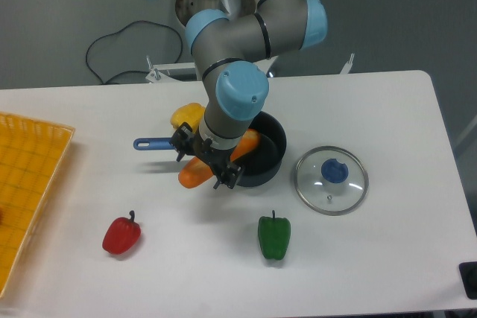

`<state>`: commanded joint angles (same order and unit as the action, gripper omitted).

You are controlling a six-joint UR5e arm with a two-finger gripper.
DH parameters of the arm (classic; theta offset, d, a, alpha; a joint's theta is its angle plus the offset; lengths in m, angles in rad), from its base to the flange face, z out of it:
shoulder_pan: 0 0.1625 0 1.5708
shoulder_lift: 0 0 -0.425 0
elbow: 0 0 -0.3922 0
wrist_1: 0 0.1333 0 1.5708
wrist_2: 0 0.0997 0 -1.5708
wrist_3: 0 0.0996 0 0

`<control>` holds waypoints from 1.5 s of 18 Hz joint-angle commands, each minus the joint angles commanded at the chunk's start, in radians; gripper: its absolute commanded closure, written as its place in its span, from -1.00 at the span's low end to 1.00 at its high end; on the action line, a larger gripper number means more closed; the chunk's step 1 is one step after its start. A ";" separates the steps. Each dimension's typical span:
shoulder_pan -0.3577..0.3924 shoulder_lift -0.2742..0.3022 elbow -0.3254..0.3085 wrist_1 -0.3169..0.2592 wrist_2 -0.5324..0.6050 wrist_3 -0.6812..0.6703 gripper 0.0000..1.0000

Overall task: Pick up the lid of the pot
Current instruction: 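Lay the bread loaf across the pot rim and open the gripper, then move the gripper to the glass lid and grasp its blue knob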

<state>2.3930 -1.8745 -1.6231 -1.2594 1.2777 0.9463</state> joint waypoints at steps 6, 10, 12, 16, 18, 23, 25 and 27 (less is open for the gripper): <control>0.066 -0.005 0.078 -0.037 0.198 0.336 -1.00; 0.123 -0.029 0.078 -0.029 0.256 0.384 -1.00; 0.159 -0.046 0.077 -0.028 0.270 0.384 -1.00; 0.221 -0.078 0.080 -0.026 0.269 0.381 -1.00; 0.251 -0.087 0.081 -0.026 0.267 0.382 -1.00; 0.301 -0.146 0.081 0.035 0.269 0.384 -1.00; 0.322 -0.161 0.081 0.060 0.267 0.388 -1.00; 0.334 -0.173 0.081 0.067 0.267 0.416 -1.00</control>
<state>2.7273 -2.0478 -1.5417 -1.1919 1.5447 1.3620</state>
